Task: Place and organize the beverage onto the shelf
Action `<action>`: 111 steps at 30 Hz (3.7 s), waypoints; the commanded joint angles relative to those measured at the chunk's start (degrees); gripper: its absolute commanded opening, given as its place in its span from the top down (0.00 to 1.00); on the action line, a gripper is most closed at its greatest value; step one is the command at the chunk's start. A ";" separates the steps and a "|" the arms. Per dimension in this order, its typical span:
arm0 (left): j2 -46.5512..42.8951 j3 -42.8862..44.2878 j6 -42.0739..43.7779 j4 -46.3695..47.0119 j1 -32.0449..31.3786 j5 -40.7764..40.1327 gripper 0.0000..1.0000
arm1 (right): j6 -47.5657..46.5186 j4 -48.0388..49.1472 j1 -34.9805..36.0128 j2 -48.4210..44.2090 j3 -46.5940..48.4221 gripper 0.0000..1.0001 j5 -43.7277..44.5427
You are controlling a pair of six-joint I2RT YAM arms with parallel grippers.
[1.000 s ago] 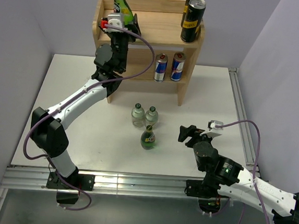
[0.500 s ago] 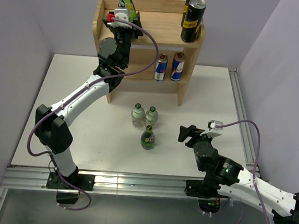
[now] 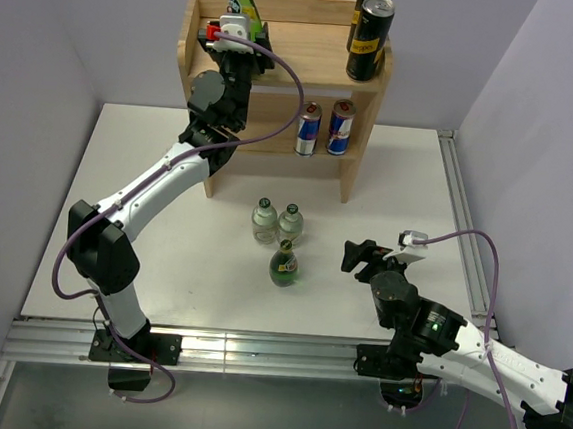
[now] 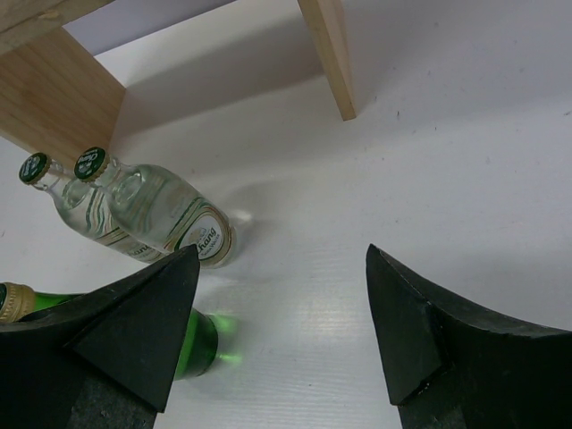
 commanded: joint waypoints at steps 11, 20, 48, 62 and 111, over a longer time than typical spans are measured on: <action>6.10 -5.34 -2.06 -16.11 0.45 -3.37 0.21 | 0.16 1.50 0.22 -0.39 -0.75 0.18 1.47; 6.45 -5.78 -2.32 -15.76 0.36 -3.63 0.18 | 0.16 1.50 0.22 -0.74 -0.84 0.18 1.56; -4.62 -11.67 -3.64 -16.72 -0.96 -6.09 0.01 | 0.25 1.33 0.22 -0.65 -0.75 0.18 1.39; -13.67 -16.85 -4.08 -18.31 -4.56 -9.69 0.01 | -0.02 1.77 0.22 -0.21 -0.84 0.18 1.30; -37.50 -62.37 -50.48 -30.10 -56.94 -32.29 0.01 | 0.07 2.03 0.22 0.41 -1.10 0.18 1.47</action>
